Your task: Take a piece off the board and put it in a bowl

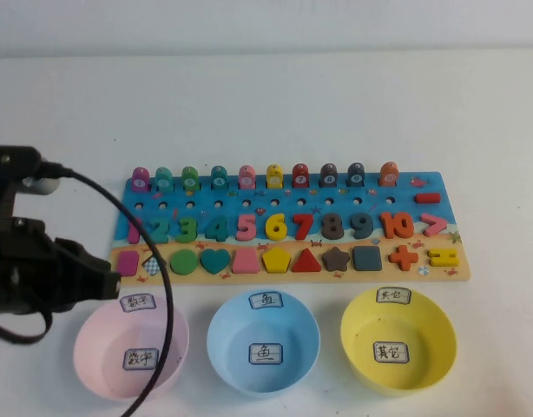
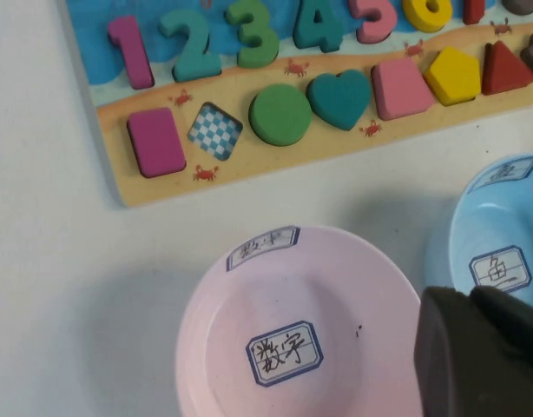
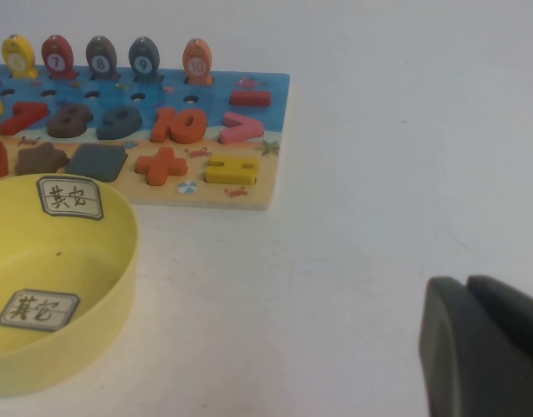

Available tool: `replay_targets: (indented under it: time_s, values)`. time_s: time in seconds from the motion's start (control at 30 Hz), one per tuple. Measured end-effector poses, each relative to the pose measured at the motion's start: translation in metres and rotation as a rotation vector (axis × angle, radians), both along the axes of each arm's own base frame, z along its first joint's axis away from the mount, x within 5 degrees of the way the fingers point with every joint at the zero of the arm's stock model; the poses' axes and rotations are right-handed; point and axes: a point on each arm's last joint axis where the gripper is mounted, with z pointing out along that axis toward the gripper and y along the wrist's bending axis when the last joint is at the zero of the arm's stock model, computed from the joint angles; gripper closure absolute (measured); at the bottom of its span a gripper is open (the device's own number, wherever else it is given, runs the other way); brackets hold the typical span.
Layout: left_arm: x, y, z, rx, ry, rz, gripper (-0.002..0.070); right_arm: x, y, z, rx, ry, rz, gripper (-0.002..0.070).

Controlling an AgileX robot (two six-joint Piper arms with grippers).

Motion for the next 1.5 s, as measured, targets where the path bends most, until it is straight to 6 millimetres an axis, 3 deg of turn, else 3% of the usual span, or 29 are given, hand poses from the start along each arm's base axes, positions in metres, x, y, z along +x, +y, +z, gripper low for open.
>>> replay_targets:
  time_s: [0.27,0.53,0.83,0.9,1.13,1.5]
  values:
    - [0.044,-0.018,0.006,0.030,0.047,-0.015,0.0680,0.000,0.000,0.000,0.000,0.000,0.000,0.0694]
    - [0.101,-0.034,0.014,0.184,0.082,-0.001,0.0680,0.000,0.000,0.000,0.000,0.000,0.000,0.0694]
    - [0.153,-0.044,0.006,0.301,0.091,0.016,0.0672,0.000,0.000,0.000,0.000,0.000,0.000,0.0694]
    - [0.164,-0.047,0.002,0.306,0.099,0.017,0.0641,0.000,0.000,0.000,0.000,0.000,0.000,0.0694]
    - [0.198,-0.047,-0.010,0.348,0.154,0.044,0.0426,0.000,0.000,0.000,0.000,0.001,0.000,0.0694]
    - [0.232,-0.045,-0.031,0.368,0.220,0.094,0.0386,0.000,0.000,0.000,0.000,0.001,0.000,0.0694]
